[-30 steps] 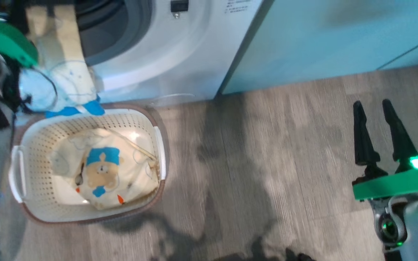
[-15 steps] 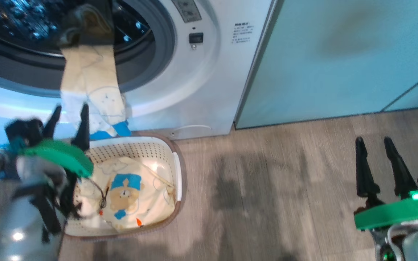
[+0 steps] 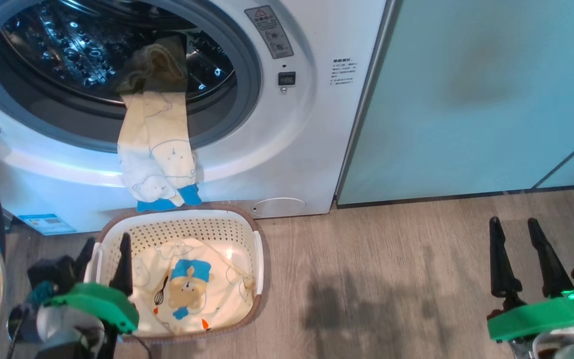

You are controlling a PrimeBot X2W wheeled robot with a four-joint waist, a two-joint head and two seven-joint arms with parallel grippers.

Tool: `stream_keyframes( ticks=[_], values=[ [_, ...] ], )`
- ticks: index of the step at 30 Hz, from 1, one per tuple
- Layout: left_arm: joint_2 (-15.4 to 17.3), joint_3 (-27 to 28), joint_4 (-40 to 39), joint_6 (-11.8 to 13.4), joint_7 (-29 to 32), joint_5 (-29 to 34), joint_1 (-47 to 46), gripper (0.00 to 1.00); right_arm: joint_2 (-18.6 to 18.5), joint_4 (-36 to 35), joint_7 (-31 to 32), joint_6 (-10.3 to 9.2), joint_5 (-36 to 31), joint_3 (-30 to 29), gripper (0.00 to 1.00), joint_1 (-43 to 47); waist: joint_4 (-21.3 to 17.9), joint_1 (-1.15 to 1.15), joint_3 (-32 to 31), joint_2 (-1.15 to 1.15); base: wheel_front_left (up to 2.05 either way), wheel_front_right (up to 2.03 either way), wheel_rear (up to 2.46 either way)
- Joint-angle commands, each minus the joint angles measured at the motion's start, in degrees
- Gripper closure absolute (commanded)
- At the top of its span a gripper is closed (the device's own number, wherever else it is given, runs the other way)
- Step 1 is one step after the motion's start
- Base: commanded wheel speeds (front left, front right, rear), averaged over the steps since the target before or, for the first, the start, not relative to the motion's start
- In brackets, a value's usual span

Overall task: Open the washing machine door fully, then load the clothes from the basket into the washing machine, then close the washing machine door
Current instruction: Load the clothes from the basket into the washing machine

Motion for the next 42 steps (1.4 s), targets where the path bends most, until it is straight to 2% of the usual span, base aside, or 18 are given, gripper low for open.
stream_keyframes(
  ticks=[1,8,16,33,42],
  values=[
    [0.92,2.46,-1.95,-0.05,-0.36,0.56,-0.95,0.00,-0.65,-1.79,-0.55,-0.16,-0.20,1.00,0.00,-0.54,0.13,0.01,0.04,-0.01,0.00,0.00,0.00],
    [-0.19,3.05,-2.40,-0.81,-0.36,2.02,0.11,0.00,-0.58,-1.99,-0.55,-0.16,-0.06,0.66,0.00,-0.52,0.71,0.01,0.93,-0.01,0.00,0.00,0.00],
    [-0.19,0.36,0.91,-1.55,-0.36,3.64,-4.28,0.00,-0.43,-2.15,-0.55,-0.16,0.10,1.37,0.00,-1.82,-0.54,0.01,3.18,-0.01,0.00,0.00,0.00],
    [2.44,-6.31,19.93,-2.01,0.66,2.55,-26.66,0.00,-0.15,-2.77,-0.55,-0.16,0.37,2.29,0.00,-6.53,-4.49,0.01,14.16,-0.01,0.00,0.00,0.00],
    [3.31,-5.38,28.10,0.25,0.97,1.74,-36.08,0.00,-0.11,-3.01,-0.55,-0.16,1.27,2.95,0.00,-9.39,-5.15,0.01,19.34,-0.01,0.00,0.00,0.00]
  ],
)
